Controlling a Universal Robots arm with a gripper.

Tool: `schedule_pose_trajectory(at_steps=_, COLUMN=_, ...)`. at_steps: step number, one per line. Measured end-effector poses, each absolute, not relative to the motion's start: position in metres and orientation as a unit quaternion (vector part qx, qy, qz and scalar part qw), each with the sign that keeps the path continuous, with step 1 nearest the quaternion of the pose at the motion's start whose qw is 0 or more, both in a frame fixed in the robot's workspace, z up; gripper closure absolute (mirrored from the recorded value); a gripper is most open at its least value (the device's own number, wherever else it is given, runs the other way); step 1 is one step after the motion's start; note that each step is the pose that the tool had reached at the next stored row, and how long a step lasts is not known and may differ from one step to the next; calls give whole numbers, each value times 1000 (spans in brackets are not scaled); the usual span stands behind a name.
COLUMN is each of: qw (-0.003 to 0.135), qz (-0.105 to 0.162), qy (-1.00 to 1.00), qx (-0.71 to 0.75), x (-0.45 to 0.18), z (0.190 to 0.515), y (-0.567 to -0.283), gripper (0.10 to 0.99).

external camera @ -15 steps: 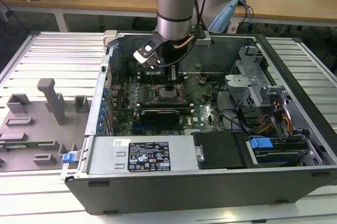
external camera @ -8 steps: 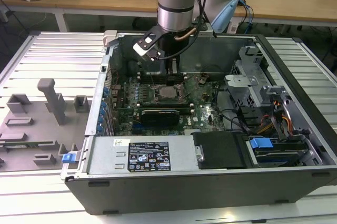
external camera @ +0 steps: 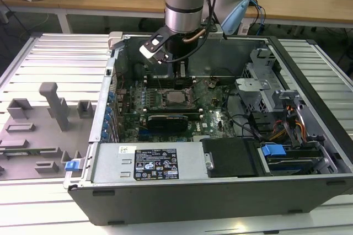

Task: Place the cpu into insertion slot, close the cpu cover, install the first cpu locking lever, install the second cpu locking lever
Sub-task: 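Close the cpu cover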

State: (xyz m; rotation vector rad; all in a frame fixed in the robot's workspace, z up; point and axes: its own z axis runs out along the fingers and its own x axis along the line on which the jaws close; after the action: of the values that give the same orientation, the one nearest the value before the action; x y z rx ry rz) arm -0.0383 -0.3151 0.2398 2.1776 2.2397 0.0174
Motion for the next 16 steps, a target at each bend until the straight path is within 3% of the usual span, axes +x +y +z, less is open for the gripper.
schedule_pose_trajectory(at_steps=16, qw=9, qz=6, qy=717, qx=697, x=-38, z=265, y=-315, gripper=980)
